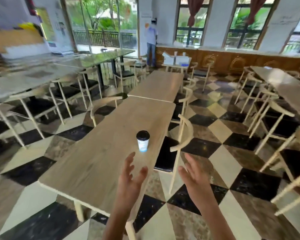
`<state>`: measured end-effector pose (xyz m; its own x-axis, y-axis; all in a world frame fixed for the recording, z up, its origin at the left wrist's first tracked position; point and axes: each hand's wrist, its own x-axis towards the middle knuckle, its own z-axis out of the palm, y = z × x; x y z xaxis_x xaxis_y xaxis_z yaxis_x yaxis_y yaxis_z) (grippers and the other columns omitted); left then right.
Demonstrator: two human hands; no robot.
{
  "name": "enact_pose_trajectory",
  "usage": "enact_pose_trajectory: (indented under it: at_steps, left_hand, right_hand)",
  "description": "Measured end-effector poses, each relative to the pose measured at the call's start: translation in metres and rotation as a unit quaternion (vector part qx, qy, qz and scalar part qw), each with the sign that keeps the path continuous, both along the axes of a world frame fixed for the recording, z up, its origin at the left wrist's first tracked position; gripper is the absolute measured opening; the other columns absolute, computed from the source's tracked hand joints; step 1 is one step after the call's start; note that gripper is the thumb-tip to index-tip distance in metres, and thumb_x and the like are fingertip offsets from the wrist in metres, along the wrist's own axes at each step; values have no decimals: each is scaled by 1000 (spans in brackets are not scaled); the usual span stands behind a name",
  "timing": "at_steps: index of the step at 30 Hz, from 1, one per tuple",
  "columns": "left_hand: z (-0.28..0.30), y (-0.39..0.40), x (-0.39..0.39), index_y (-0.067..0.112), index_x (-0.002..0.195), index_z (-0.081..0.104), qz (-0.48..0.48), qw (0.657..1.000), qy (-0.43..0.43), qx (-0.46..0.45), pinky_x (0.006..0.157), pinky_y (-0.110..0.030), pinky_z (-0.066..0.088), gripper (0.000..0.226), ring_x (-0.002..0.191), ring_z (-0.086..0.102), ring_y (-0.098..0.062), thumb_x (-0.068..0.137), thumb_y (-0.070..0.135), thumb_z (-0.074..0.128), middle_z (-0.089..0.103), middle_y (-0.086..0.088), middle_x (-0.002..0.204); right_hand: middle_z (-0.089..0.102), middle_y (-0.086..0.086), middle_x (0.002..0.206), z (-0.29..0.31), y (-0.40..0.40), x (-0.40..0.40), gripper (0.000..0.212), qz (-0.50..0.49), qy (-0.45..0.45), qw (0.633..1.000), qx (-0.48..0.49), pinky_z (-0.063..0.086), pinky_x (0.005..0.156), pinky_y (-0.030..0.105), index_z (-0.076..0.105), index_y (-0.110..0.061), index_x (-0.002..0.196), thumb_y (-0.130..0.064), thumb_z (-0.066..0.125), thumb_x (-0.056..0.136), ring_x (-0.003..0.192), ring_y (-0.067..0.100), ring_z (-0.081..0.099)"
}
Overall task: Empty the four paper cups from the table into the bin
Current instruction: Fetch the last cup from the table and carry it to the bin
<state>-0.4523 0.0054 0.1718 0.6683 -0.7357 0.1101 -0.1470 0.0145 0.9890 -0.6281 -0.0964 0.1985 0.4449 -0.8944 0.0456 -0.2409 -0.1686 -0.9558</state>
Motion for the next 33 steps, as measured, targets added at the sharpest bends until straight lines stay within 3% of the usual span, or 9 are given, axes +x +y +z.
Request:
enact_pose_trajectory:
  at_steps: [4,9,14,18,23,28,33]
  left_hand:
    - [-21,-59,40,35,146,42,9,1000,-19,21,104,-47,46,57,129,49,-19,95,34,66,43,7,150]
    - [-52,-144,85,31,148,42,22,995,-17,93,103,-39,41,60,128,47,-21,94,27,68,42,4,146]
    - [-75,-205,127,30,146,44,43,988,-9,145,101,-38,41,61,122,48,-21,92,22,72,45,2,139]
    - [-90,-243,159,21,146,44,38,983,-24,177,106,-47,42,64,121,47,-23,90,18,74,42,1,133]
    - [-111,-280,192,15,146,46,19,975,-60,215,104,-30,36,68,126,46,-17,86,16,77,44,0,134]
    - [-129,-309,210,15,148,43,-12,968,-53,244,111,-41,38,75,133,43,-25,83,19,80,43,-8,142]
    - [-146,-333,213,22,148,39,-40,963,-50,261,107,-45,44,84,130,44,-25,77,24,83,40,1,136]
  right_hand:
    - [39,-10,154,-25,-63,45,59,9,-7,999,30,34,114,34,36,-32,149,-44,55,94,143,13,36]
    - [41,-6,154,-51,-151,101,58,16,-3,997,74,35,115,40,37,-31,148,-38,57,95,142,15,38]
    - [40,-14,150,-74,-215,148,58,42,11,992,116,34,107,31,36,-36,147,-42,57,94,144,12,34]
    - [35,-7,158,-96,-246,183,63,59,43,988,134,33,116,39,33,-30,150,-42,57,94,145,15,32]
    - [34,-1,159,-126,-270,219,64,50,80,983,154,30,119,41,31,-23,151,-41,55,95,146,17,32]
    - [33,-1,159,-146,-288,241,66,33,102,977,183,31,118,41,30,-22,152,-43,55,95,146,18,33]
    - [33,0,160,-162,-298,251,66,23,111,973,202,32,118,43,30,-23,152,-44,54,95,146,19,33]
